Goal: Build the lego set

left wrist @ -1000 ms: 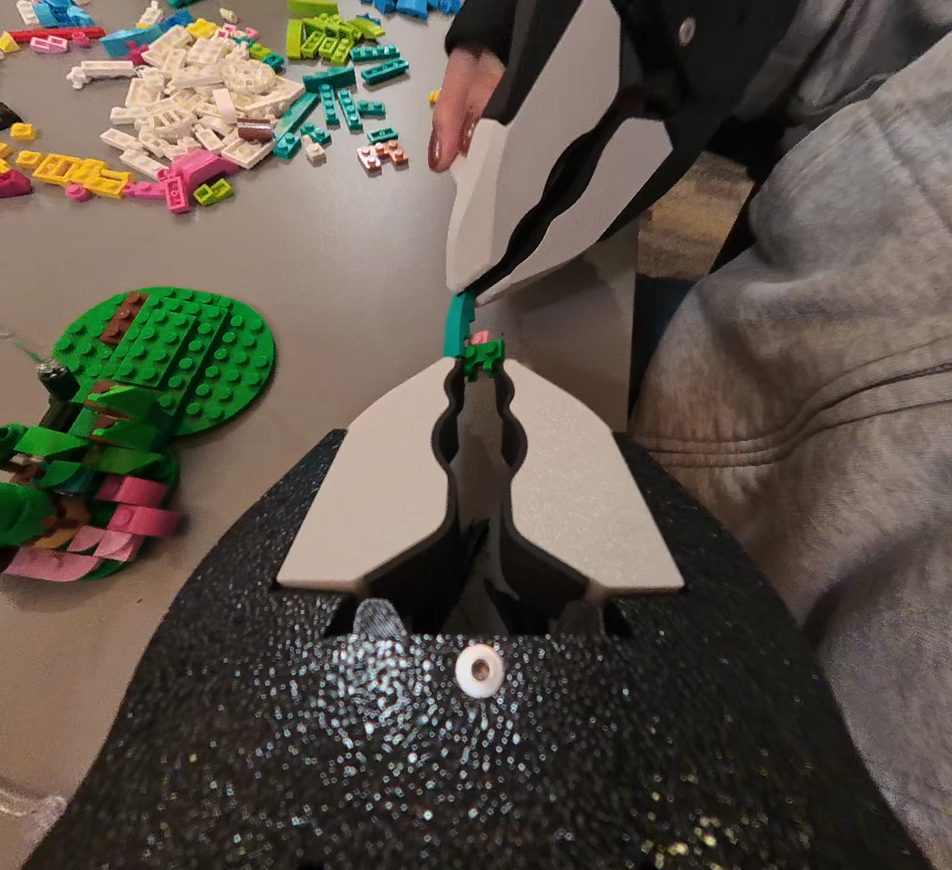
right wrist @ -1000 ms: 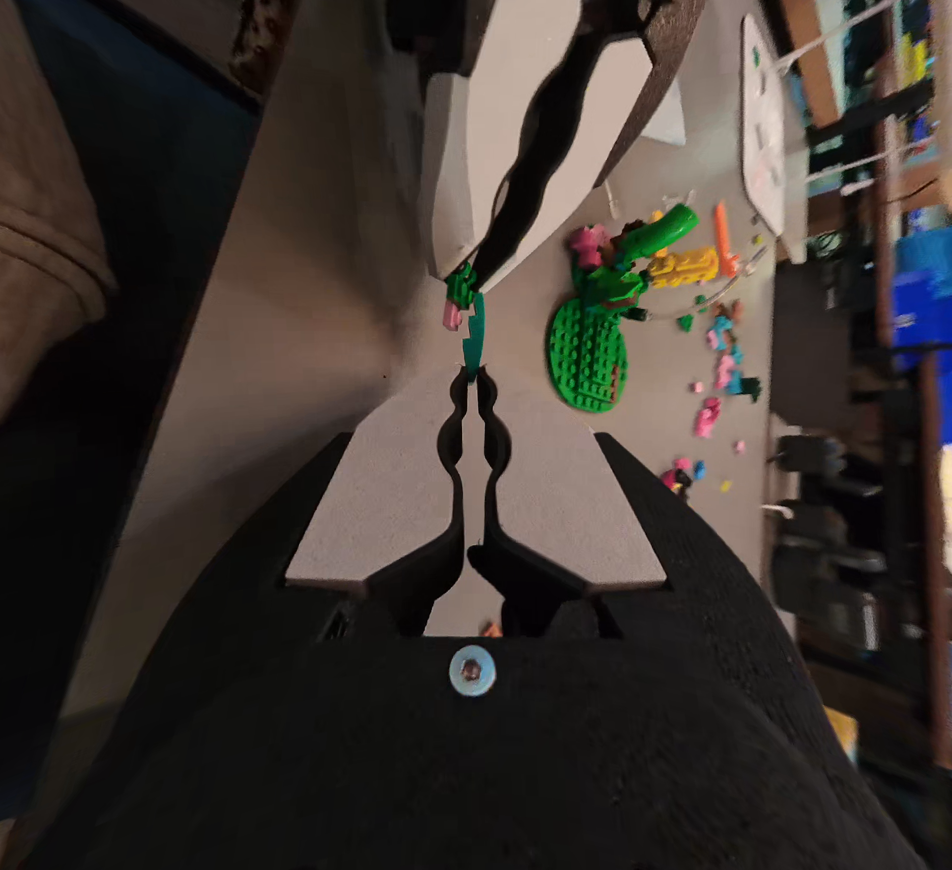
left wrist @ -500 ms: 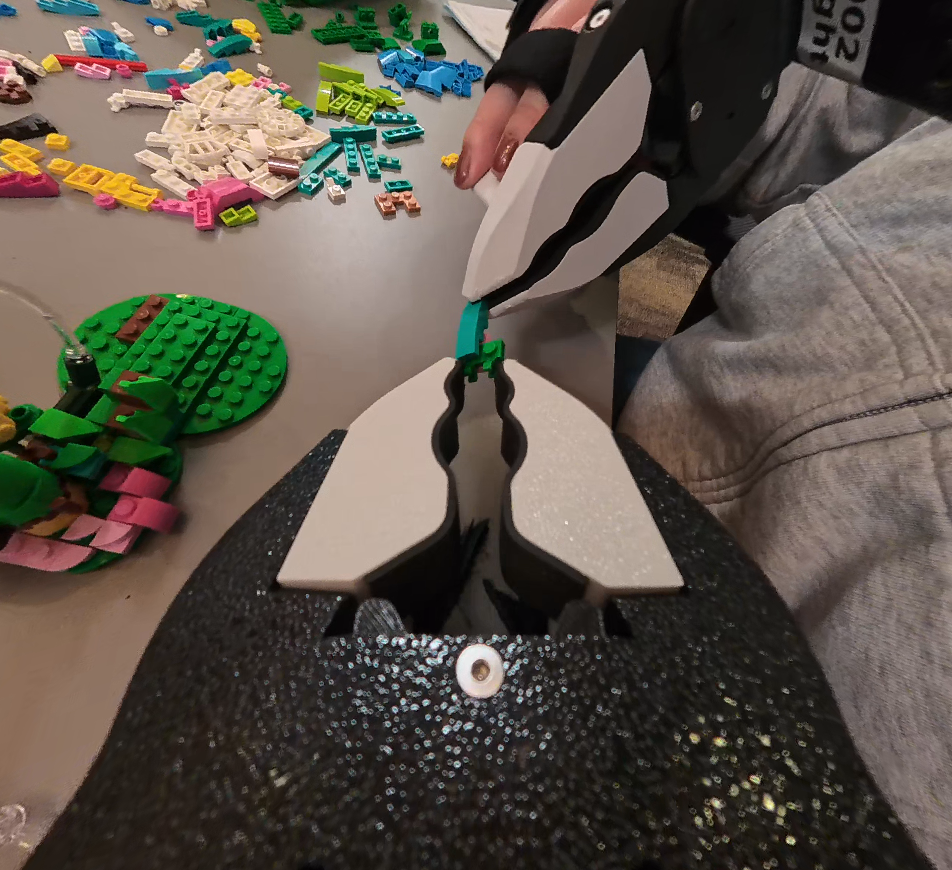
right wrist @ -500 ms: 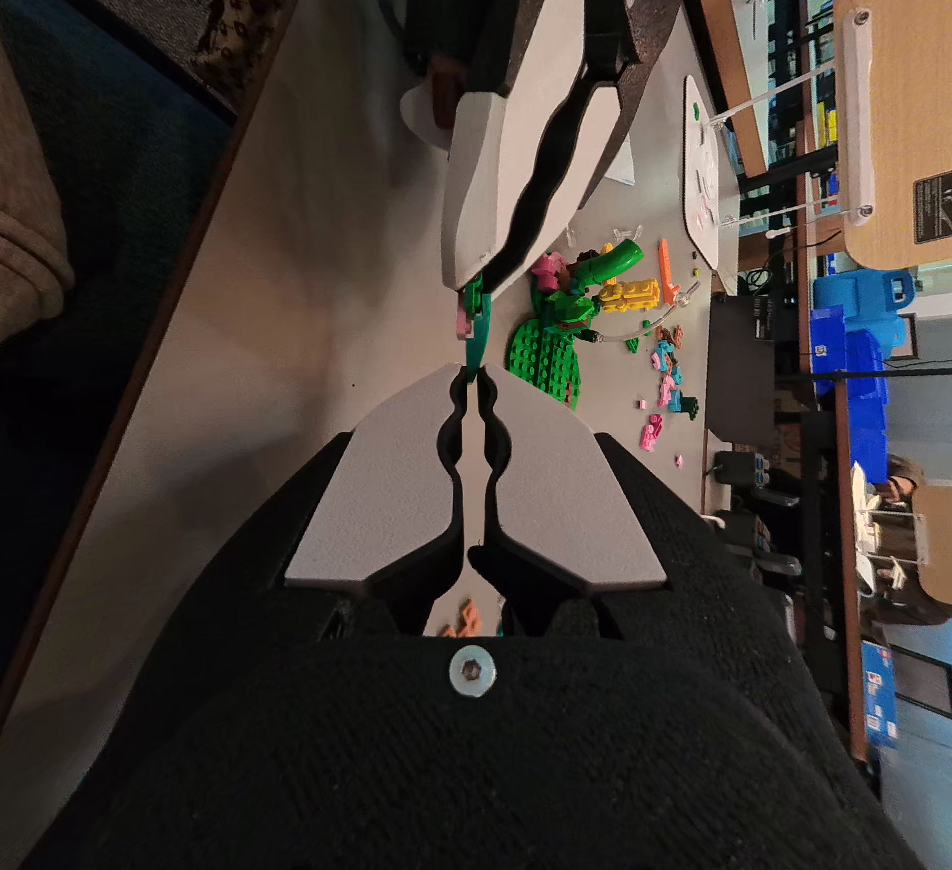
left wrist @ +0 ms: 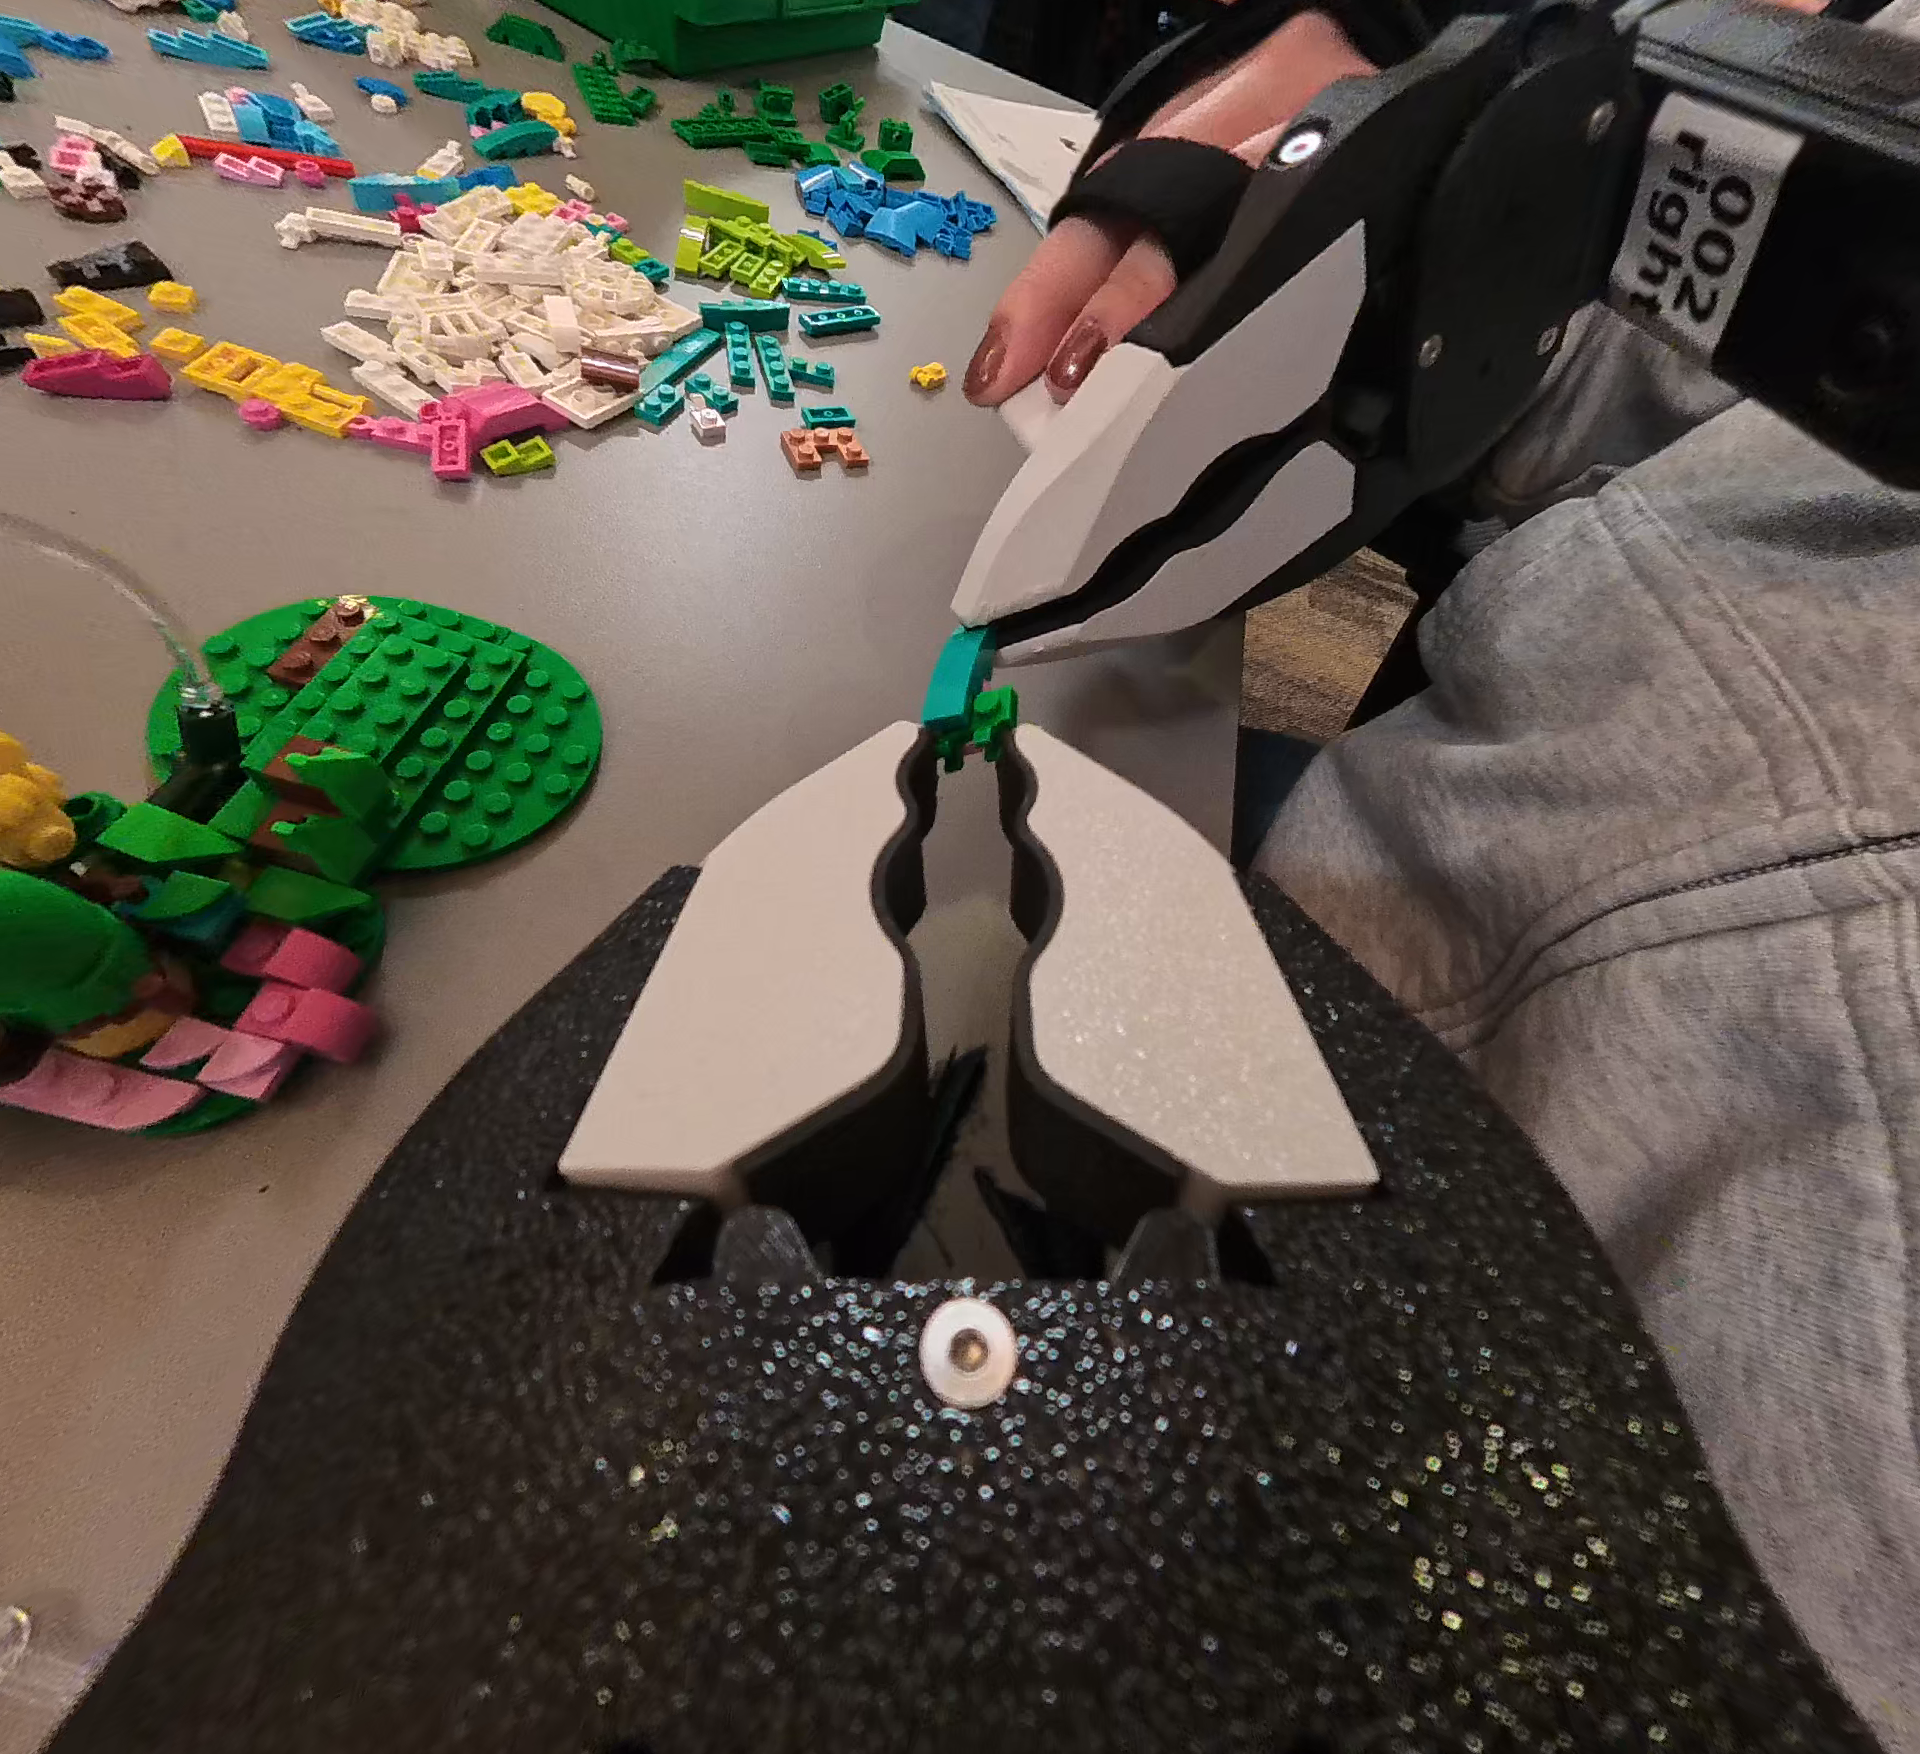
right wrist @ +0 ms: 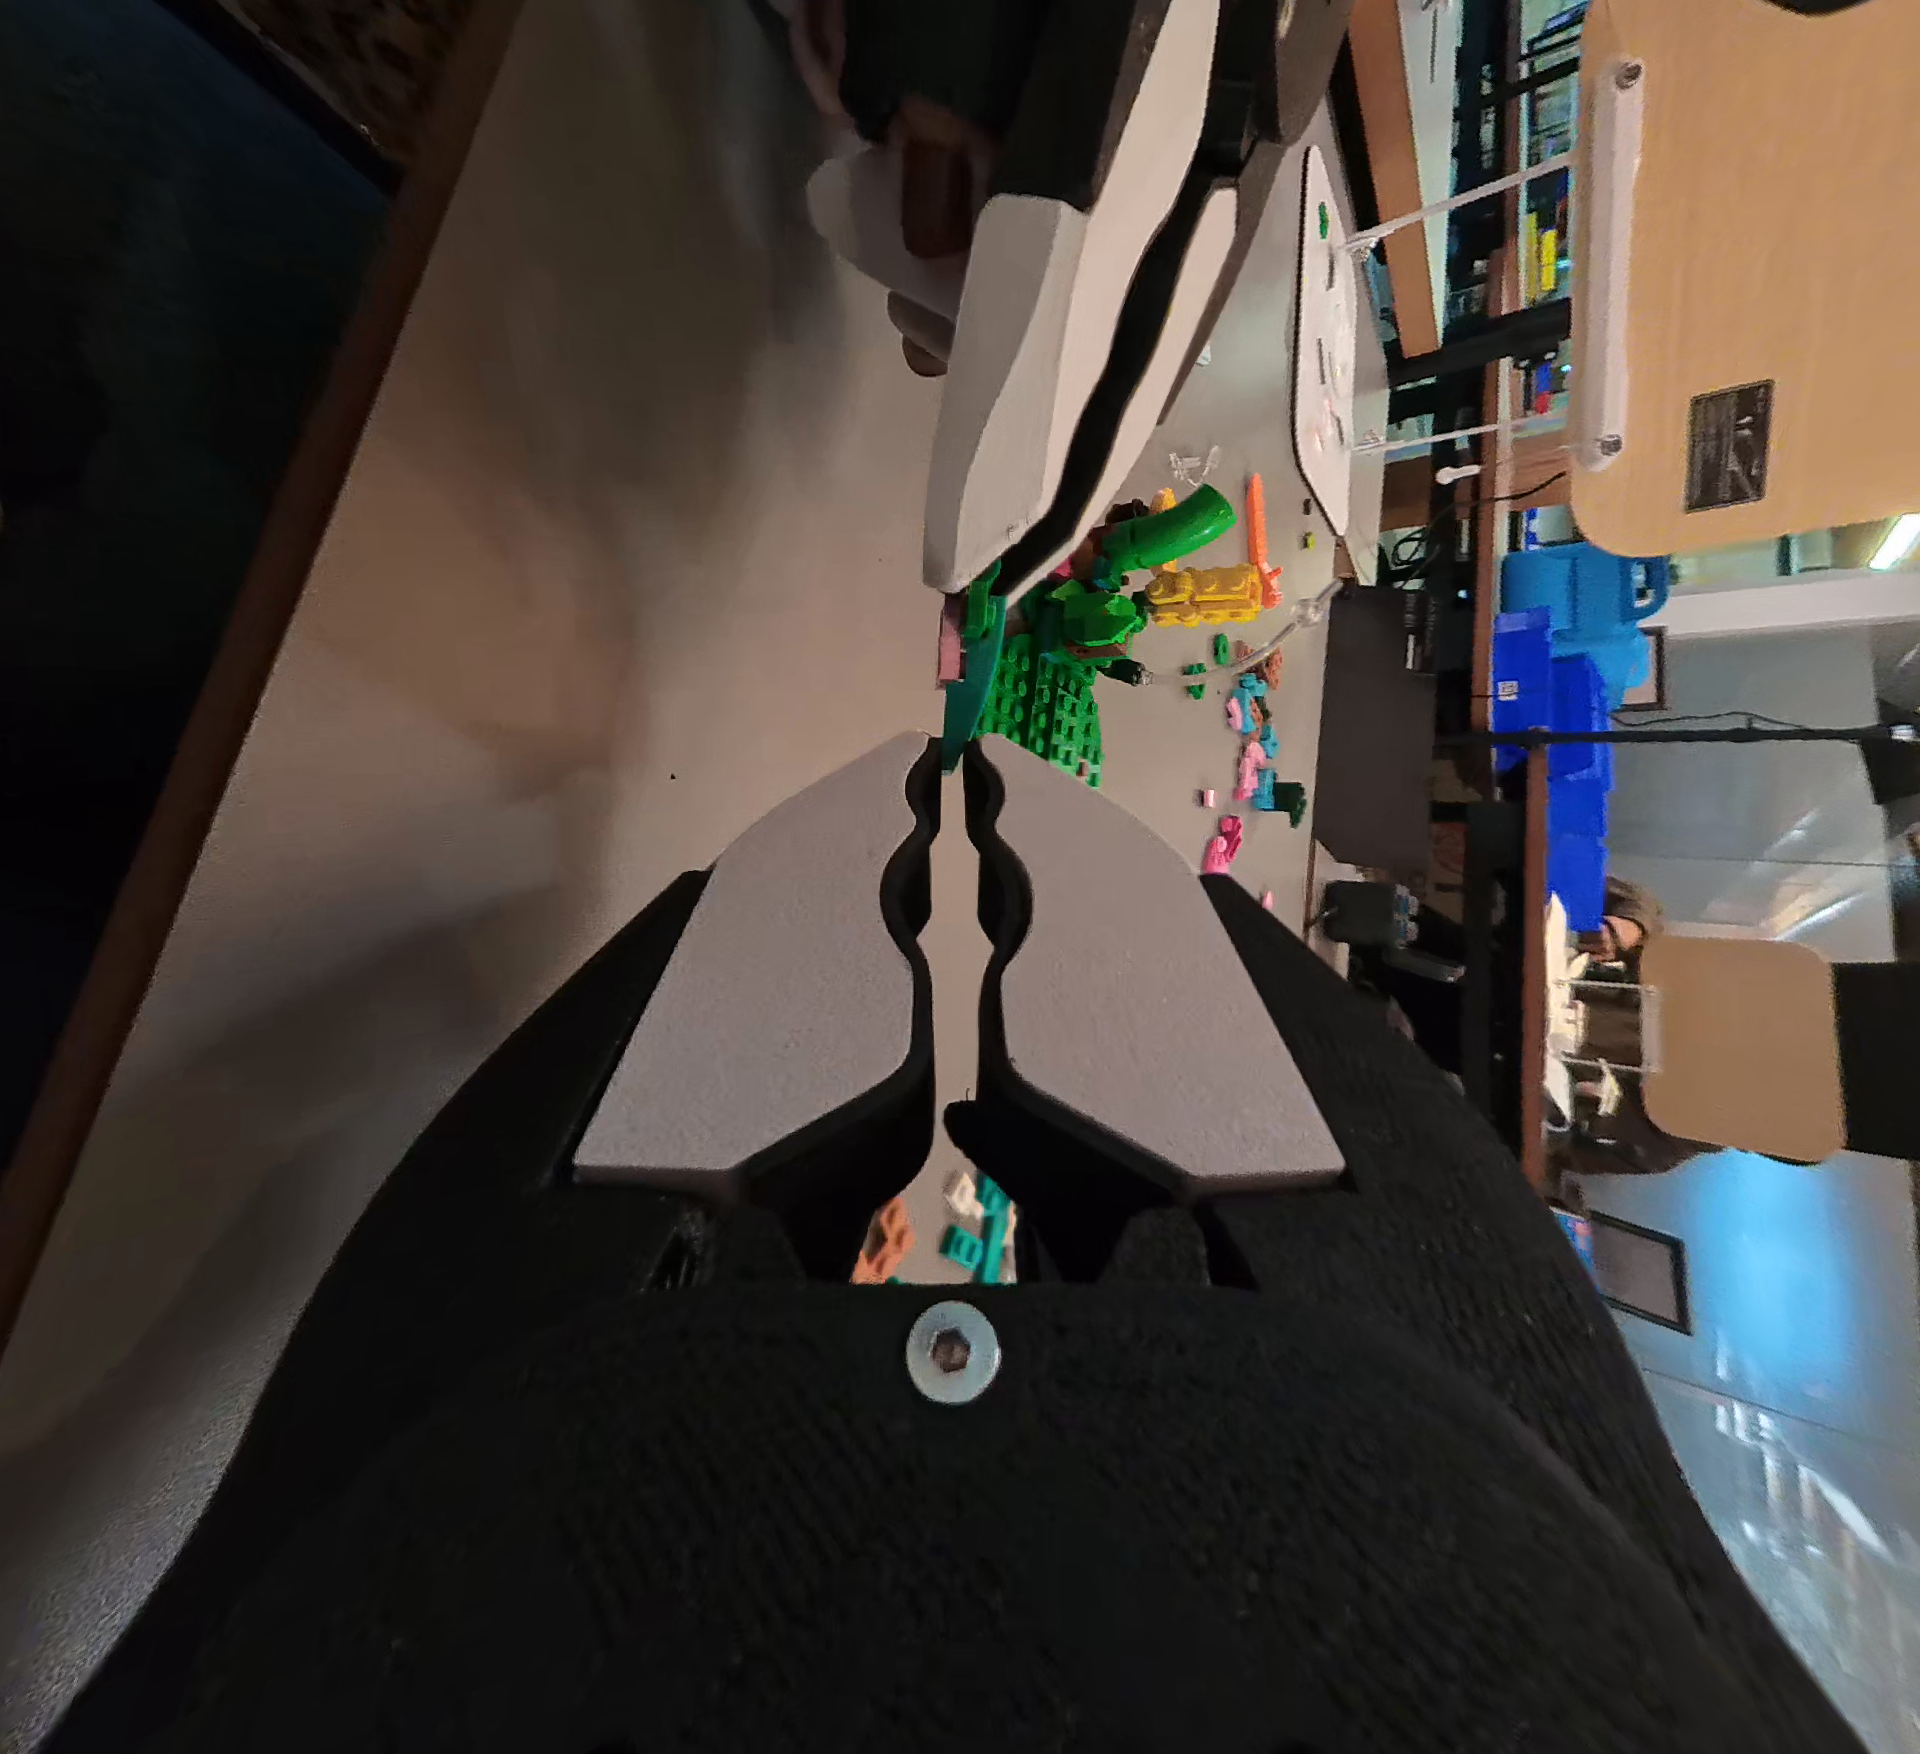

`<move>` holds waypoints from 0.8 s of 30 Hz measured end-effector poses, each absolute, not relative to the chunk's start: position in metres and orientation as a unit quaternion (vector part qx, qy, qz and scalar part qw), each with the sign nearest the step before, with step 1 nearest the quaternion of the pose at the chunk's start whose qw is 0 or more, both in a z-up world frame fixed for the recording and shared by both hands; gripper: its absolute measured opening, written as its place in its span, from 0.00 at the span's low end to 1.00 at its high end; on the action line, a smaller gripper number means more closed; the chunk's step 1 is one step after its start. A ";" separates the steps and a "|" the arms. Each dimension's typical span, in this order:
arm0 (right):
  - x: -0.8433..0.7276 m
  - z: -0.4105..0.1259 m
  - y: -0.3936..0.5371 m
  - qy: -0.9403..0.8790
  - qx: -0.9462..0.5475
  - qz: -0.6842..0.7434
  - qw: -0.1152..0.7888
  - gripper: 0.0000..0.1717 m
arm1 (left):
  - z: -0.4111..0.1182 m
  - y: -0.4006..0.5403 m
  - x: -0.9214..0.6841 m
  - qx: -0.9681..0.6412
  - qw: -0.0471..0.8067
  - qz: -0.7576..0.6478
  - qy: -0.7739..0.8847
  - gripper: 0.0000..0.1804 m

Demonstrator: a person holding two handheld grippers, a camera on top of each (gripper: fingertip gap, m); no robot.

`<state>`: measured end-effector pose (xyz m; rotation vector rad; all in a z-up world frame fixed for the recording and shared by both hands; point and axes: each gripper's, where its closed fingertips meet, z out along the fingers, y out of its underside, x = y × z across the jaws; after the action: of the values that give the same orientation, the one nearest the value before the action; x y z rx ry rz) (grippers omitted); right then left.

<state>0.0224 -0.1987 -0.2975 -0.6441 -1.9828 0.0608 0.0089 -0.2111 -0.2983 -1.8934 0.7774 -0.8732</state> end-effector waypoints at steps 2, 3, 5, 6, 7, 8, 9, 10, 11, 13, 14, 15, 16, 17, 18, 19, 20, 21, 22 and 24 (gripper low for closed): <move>0.022 -0.297 -0.199 -0.819 -0.260 0.019 0.510 0.01 | -0.297 -0.211 0.009 -0.761 0.444 -0.355 0.311 0.06; 0.022 -0.297 -0.199 -0.819 -0.257 0.016 0.513 0.01 | -0.296 -0.211 0.009 -0.761 0.445 -0.358 0.308 0.06; 0.022 -0.296 -0.199 -0.818 -0.252 0.011 0.517 0.01 | -0.295 -0.211 0.009 -0.759 0.447 -0.364 0.304 0.06; 0.022 -0.296 -0.199 -0.818 -0.249 0.010 0.518 0.01 | -0.294 -0.211 0.008 -0.758 0.447 -0.366 0.303 0.06; 0.022 -0.295 -0.199 -0.819 -0.246 0.010 0.519 0.02 | -0.294 -0.211 0.008 -0.757 0.448 -0.368 0.302 0.06; 0.022 -0.295 -0.199 -0.819 -0.245 0.011 0.519 0.02 | -0.294 -0.211 0.008 -0.757 0.448 -0.368 0.302 0.06; 0.022 -0.295 -0.199 -0.820 -0.244 0.012 0.518 0.02 | -0.294 -0.211 0.008 -0.757 0.448 -0.368 0.301 0.06; 0.022 -0.295 -0.199 -0.820 -0.243 0.013 0.517 0.02 | -0.294 -0.211 0.008 -0.757 0.448 -0.368 0.301 0.06; 0.021 -0.296 -0.199 -0.820 -0.243 0.014 0.517 0.02 | -0.294 -0.210 0.008 -0.758 0.448 -0.366 0.300 0.06; 0.021 -0.297 -0.198 -0.820 -0.242 0.012 0.518 0.02 | -0.294 -0.210 0.008 -0.759 0.449 -0.364 0.299 0.06; 0.020 -0.297 -0.198 -0.820 -0.236 0.008 0.521 0.02 | -0.294 -0.210 0.008 -0.759 0.449 -0.365 0.298 0.06; 0.020 -0.297 -0.199 -0.820 -0.228 0.004 0.524 0.02 | -0.294 -0.210 0.007 -0.759 0.449 -0.366 0.298 0.06; 0.020 -0.298 -0.199 -0.821 -0.223 0.000 0.526 0.02 | -0.294 -0.210 0.007 -0.759 0.448 -0.366 0.297 0.06; 0.020 -0.298 -0.199 -0.821 -0.224 -0.001 0.525 0.02 | -0.294 -0.210 0.007 -0.760 0.448 -0.365 0.296 0.06; 0.020 -0.298 -0.198 -0.820 -0.231 0.003 0.524 0.02 | -0.294 -0.209 0.007 -0.761 0.448 -0.364 0.296 0.06; 0.019 -0.298 -0.198 -0.818 -0.238 0.007 0.524 0.02 | -0.294 -0.209 0.007 -0.760 0.450 -0.364 0.294 0.06; 0.019 -0.297 -0.197 -0.816 -0.240 0.010 0.526 0.02 | -0.293 -0.209 0.007 -0.758 0.453 -0.366 0.293 0.06; 0.019 -0.296 -0.198 -0.816 -0.237 0.009 0.528 0.02 | -0.292 -0.209 0.007 -0.756 0.453 -0.371 0.291 0.06; 0.019 -0.295 -0.199 -0.816 -0.231 0.006 0.529 0.02 | -0.291 -0.210 0.007 -0.755 0.453 -0.375 0.290 0.06; 0.020 -0.295 -0.201 -0.820 -0.226 0.008 0.526 0.02 | -0.291 -0.211 0.008 -0.754 0.451 -0.374 0.295 0.06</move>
<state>0.0198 -0.2005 -0.2955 -0.5413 -1.9605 0.0199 0.0075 -0.2107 -0.2913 -1.8643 0.7295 -0.9238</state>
